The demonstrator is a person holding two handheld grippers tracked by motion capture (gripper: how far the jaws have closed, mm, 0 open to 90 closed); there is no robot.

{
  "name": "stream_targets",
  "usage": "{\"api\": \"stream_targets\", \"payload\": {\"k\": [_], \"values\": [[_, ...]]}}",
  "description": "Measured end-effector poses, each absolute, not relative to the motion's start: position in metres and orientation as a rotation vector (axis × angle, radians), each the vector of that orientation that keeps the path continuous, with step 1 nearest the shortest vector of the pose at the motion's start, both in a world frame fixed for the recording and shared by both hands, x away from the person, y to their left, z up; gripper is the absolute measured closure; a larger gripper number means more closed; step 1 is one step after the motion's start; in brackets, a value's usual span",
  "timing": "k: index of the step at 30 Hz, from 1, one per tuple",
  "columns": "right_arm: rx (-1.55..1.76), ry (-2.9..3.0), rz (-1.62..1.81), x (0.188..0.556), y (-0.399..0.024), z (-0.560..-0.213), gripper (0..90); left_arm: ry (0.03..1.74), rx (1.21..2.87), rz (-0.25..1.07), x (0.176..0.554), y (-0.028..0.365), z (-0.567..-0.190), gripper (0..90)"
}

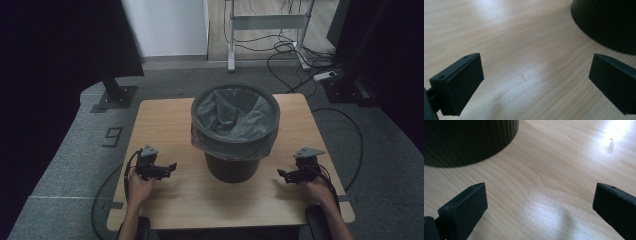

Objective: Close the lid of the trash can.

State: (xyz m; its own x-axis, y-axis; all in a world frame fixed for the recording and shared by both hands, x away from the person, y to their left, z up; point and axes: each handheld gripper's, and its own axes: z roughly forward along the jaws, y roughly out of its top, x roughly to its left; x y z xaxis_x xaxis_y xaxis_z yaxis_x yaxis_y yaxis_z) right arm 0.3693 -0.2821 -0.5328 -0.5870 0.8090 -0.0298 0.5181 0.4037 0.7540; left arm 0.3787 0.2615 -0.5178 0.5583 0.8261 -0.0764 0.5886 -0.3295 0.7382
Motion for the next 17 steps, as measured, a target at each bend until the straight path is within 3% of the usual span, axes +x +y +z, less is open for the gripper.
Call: {"api": "stream_targets", "payload": {"k": [17], "values": [[1.207, 2.311, 0.981, 0.369, -0.284, -0.557, 0.0, 1.153, 2.197, 0.399, 0.381, 0.255, -0.547, 0.0]]}}
